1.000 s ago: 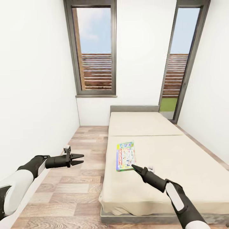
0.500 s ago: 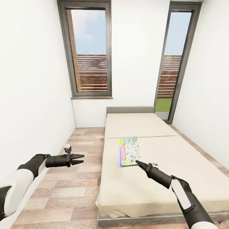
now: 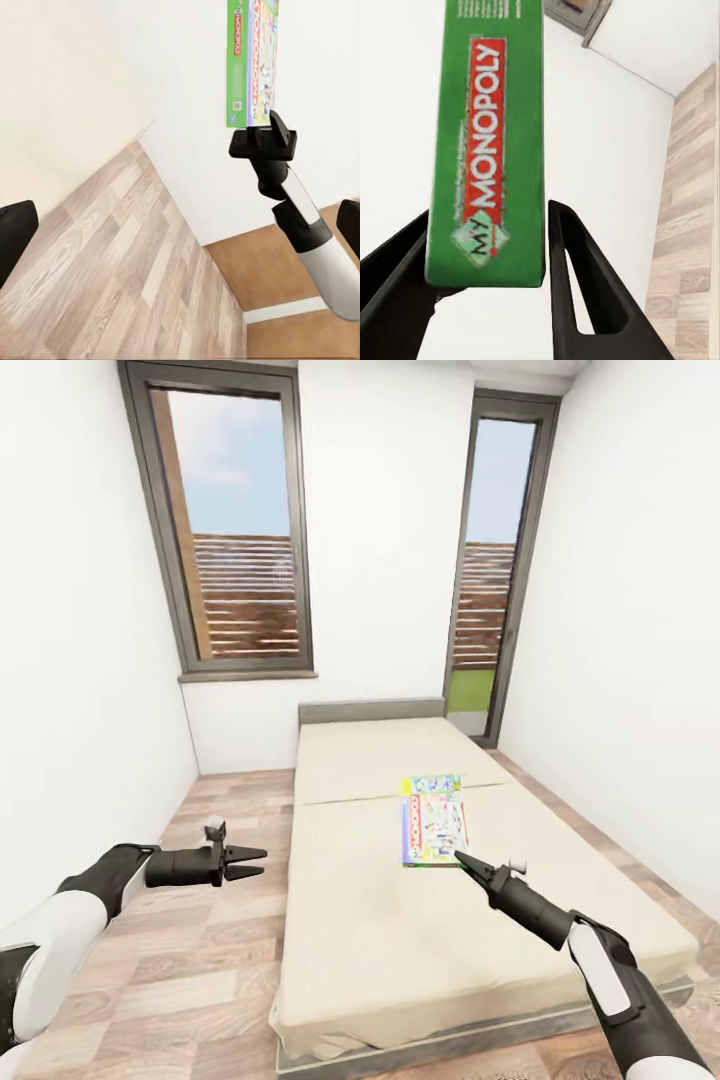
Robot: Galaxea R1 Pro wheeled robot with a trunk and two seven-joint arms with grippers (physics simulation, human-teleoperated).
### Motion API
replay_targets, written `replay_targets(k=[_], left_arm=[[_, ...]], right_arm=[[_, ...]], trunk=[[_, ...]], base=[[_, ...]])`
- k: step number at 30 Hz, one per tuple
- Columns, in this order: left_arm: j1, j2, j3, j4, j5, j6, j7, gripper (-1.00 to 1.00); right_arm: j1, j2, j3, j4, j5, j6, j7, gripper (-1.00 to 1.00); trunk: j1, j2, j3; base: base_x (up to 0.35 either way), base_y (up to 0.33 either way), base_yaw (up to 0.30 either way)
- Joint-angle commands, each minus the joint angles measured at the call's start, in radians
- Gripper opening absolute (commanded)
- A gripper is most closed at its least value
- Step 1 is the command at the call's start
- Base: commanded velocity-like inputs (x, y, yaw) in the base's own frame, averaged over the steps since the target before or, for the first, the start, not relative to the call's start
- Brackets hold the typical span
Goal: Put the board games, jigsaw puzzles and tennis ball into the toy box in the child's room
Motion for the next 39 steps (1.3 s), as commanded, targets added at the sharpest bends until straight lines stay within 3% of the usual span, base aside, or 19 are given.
replay_targets(k=[1, 12, 22, 39], left_arm=[[0.0, -0.001, 0.006, -0.001, -0.011, 0.011, -0.006, 1.0], [0.0, -0.011, 0.006, -0.001, -0.012, 0.011, 0.006, 1.0], [0.0, -0.011, 0.006, -0.001, -0.012, 0.011, 0.031, 1.0], [0.0, -0.011, 0.006, -0.001, -0.012, 0.011, 0.033, 1.0]], right_arm=[[-0.001, 0.0, -0.002, 0.001, -0.005, 0.007, 0.002, -1.0], [-0.001, -0.002, -0.012, 0.005, -0.009, 0.006, 0.005, -1.0], [-0.001, -0.001, -0.062, 0.006, -0.01, 0.007, 0.007, -1.0], [-0.001, -0.001, -0.069, 0.035, -0.012, 0.003, 0.005, -1.0]], trunk=[[-0.004, 0.007, 0.003], [-0.046, 0.084, 0.045], [-0.085, 0.154, 0.083], [-0.15, 0.273, 0.147]], base=[[0.0, 0.0, -0.257], [0.0, 0.0, -0.257], [0.0, 0.0, -0.257], [0.0, 0.0, -0.257]])
